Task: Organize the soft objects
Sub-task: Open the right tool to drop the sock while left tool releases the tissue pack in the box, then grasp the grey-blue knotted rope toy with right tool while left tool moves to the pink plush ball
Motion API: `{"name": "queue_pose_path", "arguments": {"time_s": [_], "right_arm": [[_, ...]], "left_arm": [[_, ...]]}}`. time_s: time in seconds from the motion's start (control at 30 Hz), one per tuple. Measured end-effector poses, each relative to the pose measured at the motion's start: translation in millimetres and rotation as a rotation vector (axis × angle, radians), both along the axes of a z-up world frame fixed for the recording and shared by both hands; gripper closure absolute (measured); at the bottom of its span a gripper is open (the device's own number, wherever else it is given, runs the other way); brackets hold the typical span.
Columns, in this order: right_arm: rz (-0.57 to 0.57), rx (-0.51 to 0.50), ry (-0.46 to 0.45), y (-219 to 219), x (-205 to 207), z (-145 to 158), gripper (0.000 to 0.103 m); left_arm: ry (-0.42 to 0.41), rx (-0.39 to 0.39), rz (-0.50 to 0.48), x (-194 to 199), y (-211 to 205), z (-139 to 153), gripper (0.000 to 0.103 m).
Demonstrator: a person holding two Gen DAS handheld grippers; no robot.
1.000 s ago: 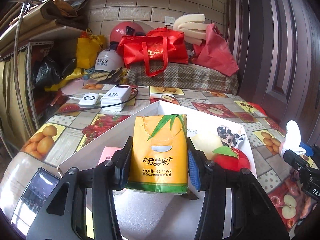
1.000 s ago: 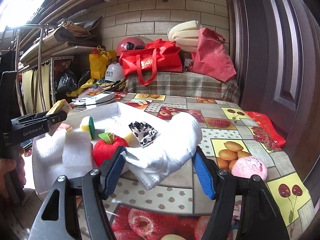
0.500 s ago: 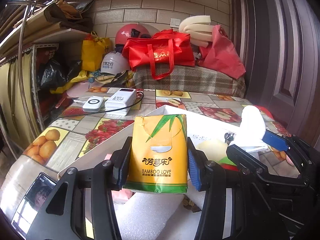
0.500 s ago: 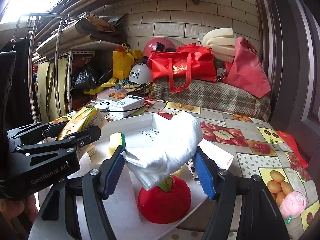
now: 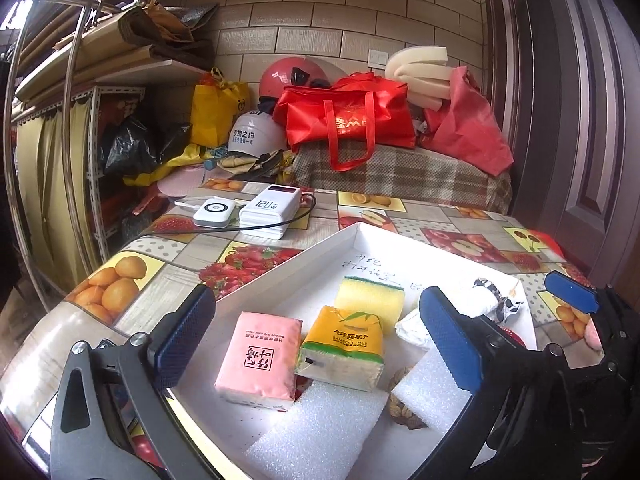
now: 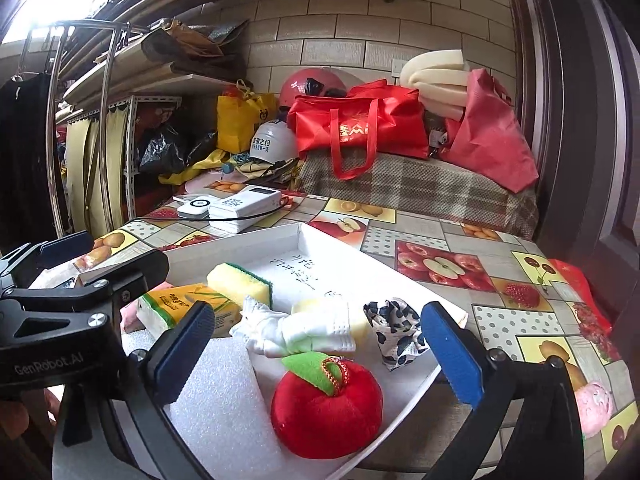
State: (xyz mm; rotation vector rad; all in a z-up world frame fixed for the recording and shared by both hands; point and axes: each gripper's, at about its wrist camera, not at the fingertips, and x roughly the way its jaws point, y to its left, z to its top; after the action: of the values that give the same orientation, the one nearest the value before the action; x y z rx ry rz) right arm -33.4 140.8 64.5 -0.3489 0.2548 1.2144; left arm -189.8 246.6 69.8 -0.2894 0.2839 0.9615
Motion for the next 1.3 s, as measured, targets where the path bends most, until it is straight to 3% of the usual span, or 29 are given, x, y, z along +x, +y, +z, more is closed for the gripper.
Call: {"name": "queue_pose_path", "arguments": {"time_s": [0.73,1.1,1.3], "right_arm": [[-0.04,0.058,0.018,-12,3,3,0.0],[0.014,0.023,0.054,-44,-4,-1,0.0],[0.052,-0.009,0.05,-78,-8,-4,0.0]], "left_arm": [[-0.027,-0.008,0.013,-4,-1,2,0.0],[-0.003,0.087,0.014,1,-20,6,0.0],[-0.014,0.096,-0.086,9,-47,7,0.0]]}}
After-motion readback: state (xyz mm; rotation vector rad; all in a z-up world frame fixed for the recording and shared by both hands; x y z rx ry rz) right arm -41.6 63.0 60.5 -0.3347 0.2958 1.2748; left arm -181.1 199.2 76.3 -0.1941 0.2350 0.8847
